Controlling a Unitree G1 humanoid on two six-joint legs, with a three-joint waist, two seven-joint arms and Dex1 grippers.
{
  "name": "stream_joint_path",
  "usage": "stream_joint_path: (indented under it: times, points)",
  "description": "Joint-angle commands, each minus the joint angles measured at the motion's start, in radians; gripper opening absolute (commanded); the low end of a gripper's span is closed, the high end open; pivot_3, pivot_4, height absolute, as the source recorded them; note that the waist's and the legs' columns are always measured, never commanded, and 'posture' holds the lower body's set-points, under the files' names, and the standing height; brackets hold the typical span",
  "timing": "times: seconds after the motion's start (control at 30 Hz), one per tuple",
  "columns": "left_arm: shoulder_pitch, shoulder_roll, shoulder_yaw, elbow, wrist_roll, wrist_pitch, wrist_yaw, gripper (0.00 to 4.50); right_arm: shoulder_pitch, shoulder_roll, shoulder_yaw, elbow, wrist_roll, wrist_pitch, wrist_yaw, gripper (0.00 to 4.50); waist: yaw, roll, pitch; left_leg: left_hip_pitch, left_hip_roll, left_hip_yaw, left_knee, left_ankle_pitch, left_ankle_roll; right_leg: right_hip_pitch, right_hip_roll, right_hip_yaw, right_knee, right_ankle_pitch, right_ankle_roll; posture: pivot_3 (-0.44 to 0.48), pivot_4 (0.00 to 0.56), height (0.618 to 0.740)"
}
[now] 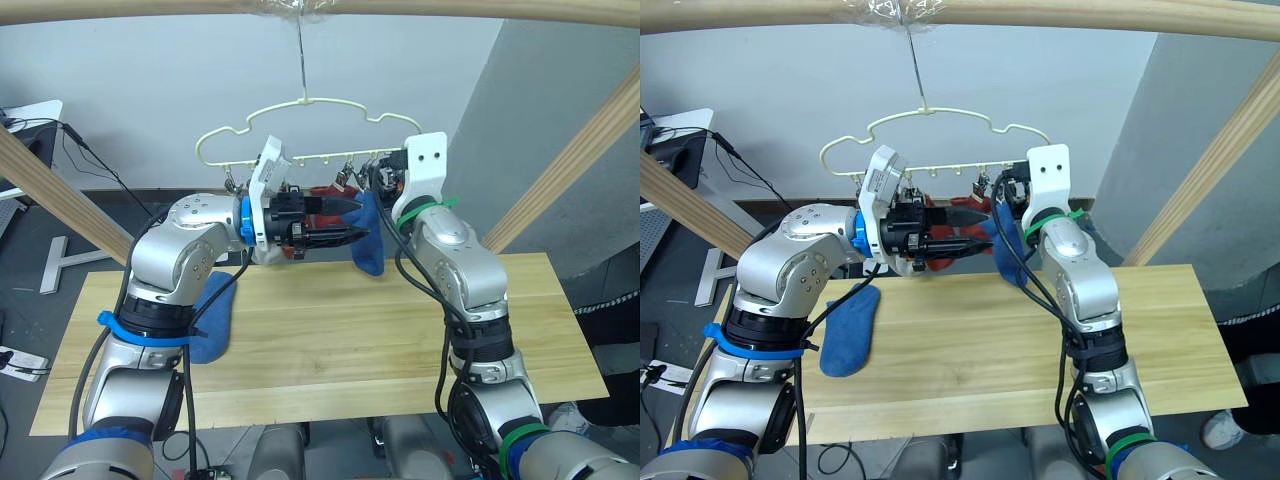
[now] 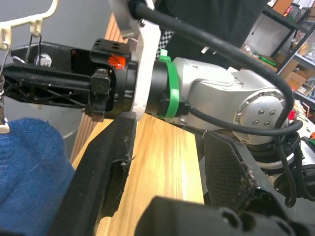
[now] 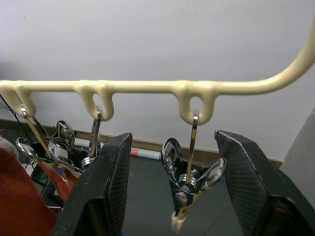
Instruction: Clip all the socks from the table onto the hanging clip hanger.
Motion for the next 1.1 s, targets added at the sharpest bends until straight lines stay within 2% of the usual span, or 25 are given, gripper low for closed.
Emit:
stream_joint_path:
  times: [0.03,0.37,0.5,1.1]
  points:
    - [-0.023,-0.007,0.027,-0.048,-0.025,0.004,0.001,2.55,-0.025,0.011,-0.010,-0.017,0.004,-0.029,0.001,2.79,0.000,0.000,0.000,0.000,0.000,0.000,0.000,0.000,0.000,0.000,0.000,0.000,0.000,0.000,0.000,-0.037,0.232,0.720]
    - [-0.015,-0.012,0.024,-0.058,-0.022,0.009,-0.004,2.55,0.007,0.021,-0.007,-0.061,-0.030,-0.007,-0.057,2.79,0.000,0.000,0.000,0.000,0.000,0.000,0.000,0.000,0.000,0.000,0.000,0.000,0.000,0.000,0.000,-0.042,0.230,0.720]
    - [-0.012,-0.012,0.022,-0.060,-0.021,0.009,-0.007,2.55,0.028,0.039,-0.005,-0.089,-0.032,-0.001,-0.073,1.96,0.000,0.000,0.000,0.000,0.000,0.000,0.000,0.000,0.000,0.000,0.000,0.000,0.000,0.000,0.000,-0.046,0.228,0.720]
    - [-0.019,-0.014,0.022,-0.066,-0.022,0.018,0.001,2.55,0.016,0.052,0.003,-0.052,-0.024,-0.050,-0.026,1.96,0.000,0.000,0.000,0.000,0.000,0.000,0.000,0.000,-0.001,0.000,0.000,0.000,0.000,0.000,0.000,-0.041,0.221,0.720]
